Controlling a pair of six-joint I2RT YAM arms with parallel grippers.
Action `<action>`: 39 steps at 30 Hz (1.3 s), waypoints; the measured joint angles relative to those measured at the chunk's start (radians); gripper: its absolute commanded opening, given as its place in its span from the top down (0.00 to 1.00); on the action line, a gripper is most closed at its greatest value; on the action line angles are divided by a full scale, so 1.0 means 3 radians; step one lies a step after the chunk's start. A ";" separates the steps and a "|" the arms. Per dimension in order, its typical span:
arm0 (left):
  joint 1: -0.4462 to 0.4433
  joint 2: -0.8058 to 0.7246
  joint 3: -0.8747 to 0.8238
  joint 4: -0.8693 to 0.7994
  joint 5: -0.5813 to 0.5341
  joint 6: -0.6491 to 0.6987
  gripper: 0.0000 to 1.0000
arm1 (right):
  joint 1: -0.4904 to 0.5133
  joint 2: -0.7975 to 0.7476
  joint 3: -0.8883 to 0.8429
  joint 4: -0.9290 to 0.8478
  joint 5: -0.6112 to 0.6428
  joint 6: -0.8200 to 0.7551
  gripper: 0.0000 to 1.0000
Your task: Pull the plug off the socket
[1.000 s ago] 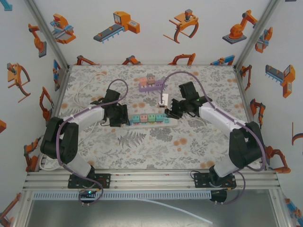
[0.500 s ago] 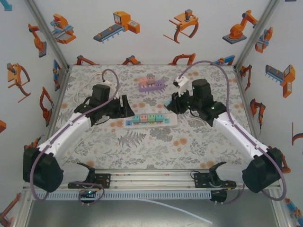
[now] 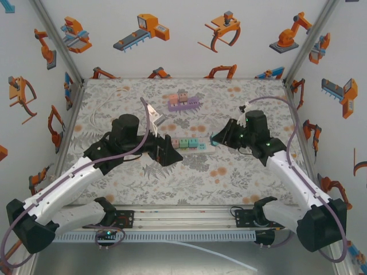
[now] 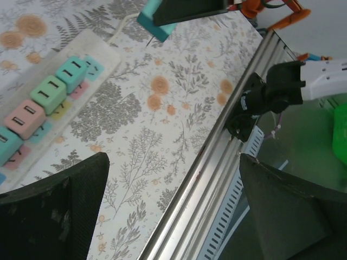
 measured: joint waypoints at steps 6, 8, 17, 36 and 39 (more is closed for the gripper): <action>-0.0155 -0.0046 -0.0163 0.0114 -0.0005 0.0029 0.03 | 0.0000 0.0028 -0.0528 0.0159 0.0001 0.0220 0.85; -0.0177 -0.0046 -0.0220 0.0142 -0.0039 0.0029 0.03 | 0.0000 0.0104 -0.0638 0.0271 0.0003 0.0263 0.85; -0.0231 -0.0047 -0.0340 0.0145 -0.0476 0.0029 0.03 | -0.0003 0.0514 -0.0938 0.0938 0.0150 0.0378 0.83; -0.0235 -0.0095 -0.0404 0.0144 -0.0707 0.0031 0.03 | -0.0005 0.1026 -0.1068 0.1523 0.0174 0.0474 0.52; -0.0235 -0.0094 -0.0404 0.0144 -0.0710 0.0031 0.03 | -0.0006 0.0952 -0.1069 0.1427 0.0244 0.0413 0.51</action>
